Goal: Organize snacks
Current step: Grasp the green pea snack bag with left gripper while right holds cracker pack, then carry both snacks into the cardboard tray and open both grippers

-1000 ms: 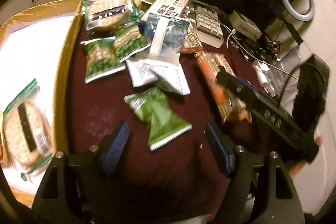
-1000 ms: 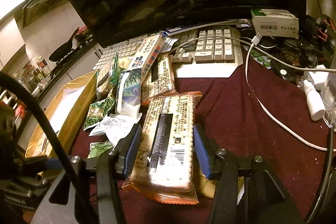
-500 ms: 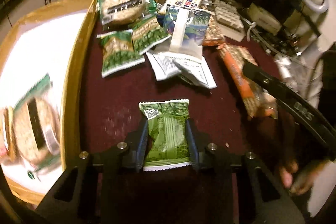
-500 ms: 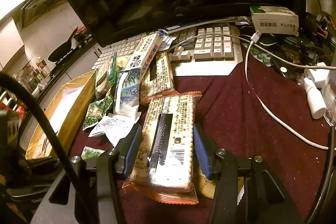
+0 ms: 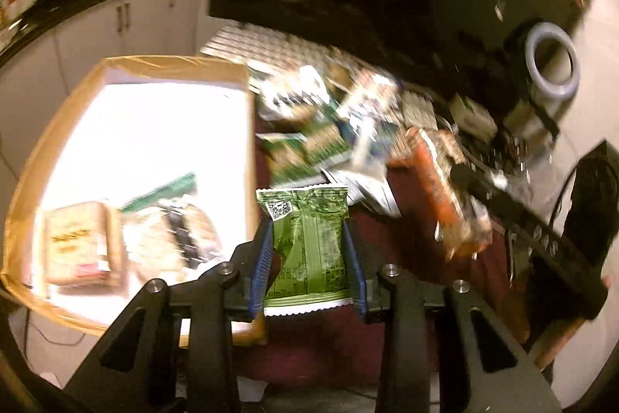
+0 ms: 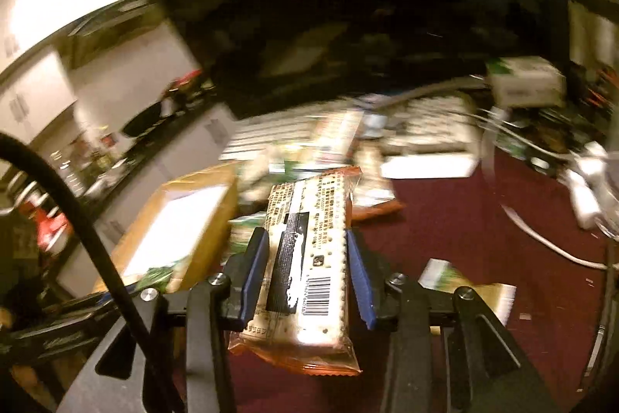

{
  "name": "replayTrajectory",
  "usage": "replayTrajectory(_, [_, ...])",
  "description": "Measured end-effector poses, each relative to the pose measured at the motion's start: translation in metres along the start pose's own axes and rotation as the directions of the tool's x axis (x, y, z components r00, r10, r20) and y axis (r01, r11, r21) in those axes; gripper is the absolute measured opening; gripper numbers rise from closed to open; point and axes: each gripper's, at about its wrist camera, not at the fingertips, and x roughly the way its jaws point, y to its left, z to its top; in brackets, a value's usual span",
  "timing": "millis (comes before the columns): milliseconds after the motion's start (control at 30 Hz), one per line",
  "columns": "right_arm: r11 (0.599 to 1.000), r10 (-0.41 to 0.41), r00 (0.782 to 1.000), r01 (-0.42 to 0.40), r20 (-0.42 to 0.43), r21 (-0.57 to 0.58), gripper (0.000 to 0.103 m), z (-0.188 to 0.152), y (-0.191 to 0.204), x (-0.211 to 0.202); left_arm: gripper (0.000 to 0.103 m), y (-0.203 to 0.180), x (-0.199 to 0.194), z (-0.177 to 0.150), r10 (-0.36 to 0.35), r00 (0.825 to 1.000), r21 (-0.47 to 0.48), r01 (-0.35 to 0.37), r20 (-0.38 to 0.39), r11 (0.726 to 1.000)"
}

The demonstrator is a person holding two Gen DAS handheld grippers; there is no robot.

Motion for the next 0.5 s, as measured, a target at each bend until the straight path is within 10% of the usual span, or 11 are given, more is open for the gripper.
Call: replayTrajectory(500, [0.985, 0.127, 0.966, -0.15, -0.225, -0.089, 0.033, 0.024, 0.123, 0.148, 0.037, 0.121, -0.005, 0.045, 0.141, 0.989, -0.17, -0.13, 0.052, 0.977])
